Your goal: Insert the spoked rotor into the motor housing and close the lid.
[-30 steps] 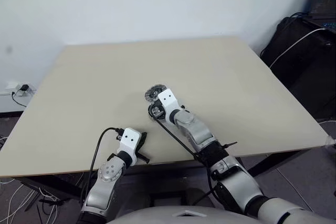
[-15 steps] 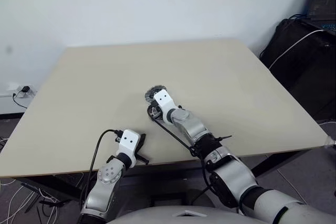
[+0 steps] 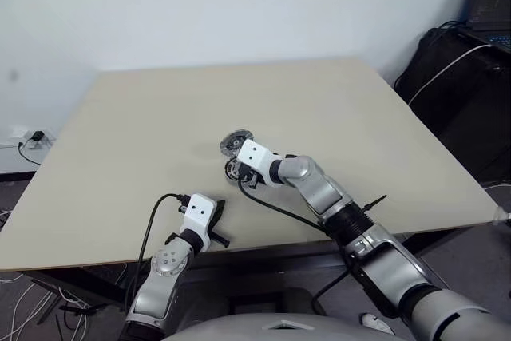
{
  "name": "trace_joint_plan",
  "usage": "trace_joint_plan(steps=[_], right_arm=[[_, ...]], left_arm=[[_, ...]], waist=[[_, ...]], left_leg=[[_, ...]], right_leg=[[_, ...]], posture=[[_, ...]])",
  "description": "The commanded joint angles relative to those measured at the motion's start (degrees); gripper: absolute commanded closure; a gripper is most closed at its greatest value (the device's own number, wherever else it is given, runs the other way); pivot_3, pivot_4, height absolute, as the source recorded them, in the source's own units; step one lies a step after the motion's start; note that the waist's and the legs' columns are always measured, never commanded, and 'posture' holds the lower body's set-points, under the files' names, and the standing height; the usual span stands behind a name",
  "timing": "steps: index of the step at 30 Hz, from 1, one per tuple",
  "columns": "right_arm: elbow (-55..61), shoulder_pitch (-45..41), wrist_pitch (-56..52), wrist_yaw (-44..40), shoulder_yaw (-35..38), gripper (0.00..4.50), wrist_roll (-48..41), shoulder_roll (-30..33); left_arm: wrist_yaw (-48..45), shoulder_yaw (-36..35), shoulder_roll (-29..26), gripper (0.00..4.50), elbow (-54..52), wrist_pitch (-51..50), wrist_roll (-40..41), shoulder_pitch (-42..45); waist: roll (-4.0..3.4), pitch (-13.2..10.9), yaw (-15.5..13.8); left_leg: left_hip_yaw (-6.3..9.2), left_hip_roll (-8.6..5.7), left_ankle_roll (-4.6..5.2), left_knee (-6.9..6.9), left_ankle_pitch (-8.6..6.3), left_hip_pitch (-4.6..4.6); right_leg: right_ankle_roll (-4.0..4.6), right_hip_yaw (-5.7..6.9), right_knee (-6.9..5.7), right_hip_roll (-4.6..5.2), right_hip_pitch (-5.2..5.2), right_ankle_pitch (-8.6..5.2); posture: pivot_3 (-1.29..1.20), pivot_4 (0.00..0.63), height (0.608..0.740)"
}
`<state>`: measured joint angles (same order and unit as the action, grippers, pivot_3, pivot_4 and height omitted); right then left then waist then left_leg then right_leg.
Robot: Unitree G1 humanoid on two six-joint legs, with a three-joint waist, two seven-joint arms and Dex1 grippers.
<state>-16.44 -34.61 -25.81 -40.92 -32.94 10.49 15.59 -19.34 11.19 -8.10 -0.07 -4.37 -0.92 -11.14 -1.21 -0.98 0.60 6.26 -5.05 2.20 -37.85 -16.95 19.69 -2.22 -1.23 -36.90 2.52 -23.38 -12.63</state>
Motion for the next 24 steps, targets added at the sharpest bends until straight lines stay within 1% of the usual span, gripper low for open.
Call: trace_joint_plan(steps=[1,8,12,17,24], right_arm=[[3.08,-3.77,-0.35,-5.56,-2.98,2.59,2.87,1.92],[-0.73,-7.91,1.12,-12.88,-6.86,2.59,5.71,2.64],[-5.69,-10.24,3.81,-14.51,-8.03,2.59,7.24,1.71],[-11.1,-12.37,6.41,-15.19,-7.82,2.59,8.49,0.59],[-15.69,-13.8,8.71,-15.57,-7.4,2.59,9.79,-1.0]], left_arm=[[-0.17,0.19,0.39,4.5,-0.17,1.55,0.68,1.03],[0.42,0.15,1.05,4.5,-0.24,1.9,0.66,0.49],[1.06,-0.22,1.33,4.5,-0.65,2.23,0.69,-0.42],[1.67,-0.61,1.52,4.5,-1.27,2.5,0.74,-1.4],[2.27,-0.62,1.68,4.5,-1.58,2.7,0.88,-1.91]], waist=[[0.03,-0.02,-0.01],[0.08,-0.04,-0.11],[0.11,-0.06,-0.17],[0.12,-0.07,-0.15],[0.11,-0.07,-0.14]], left_leg=[[0.0,0.0,0.0,0.0,0.0,0.0],[0.02,0.03,-0.02,0.0,0.01,0.0],[0.02,0.01,-0.02,0.0,0.0,0.0],[0.03,0.0,-0.03,0.01,0.0,0.01],[0.03,0.0,-0.03,0.02,0.0,0.01]], right_leg=[[0.0,0.0,0.0,0.0,0.0,0.0],[0.0,0.06,0.0,0.0,0.0,0.0],[0.01,0.06,0.0,0.02,0.0,0.01],[0.01,0.06,0.0,0.02,-0.02,0.0],[0.02,0.06,-0.01,0.02,-0.03,0.01]], posture=[[0.0,0.0,0.74],[0.0,0.0,0.74],[0.0,0.0,0.74],[0.0,0.0,0.74],[0.0,0.0,0.74]])
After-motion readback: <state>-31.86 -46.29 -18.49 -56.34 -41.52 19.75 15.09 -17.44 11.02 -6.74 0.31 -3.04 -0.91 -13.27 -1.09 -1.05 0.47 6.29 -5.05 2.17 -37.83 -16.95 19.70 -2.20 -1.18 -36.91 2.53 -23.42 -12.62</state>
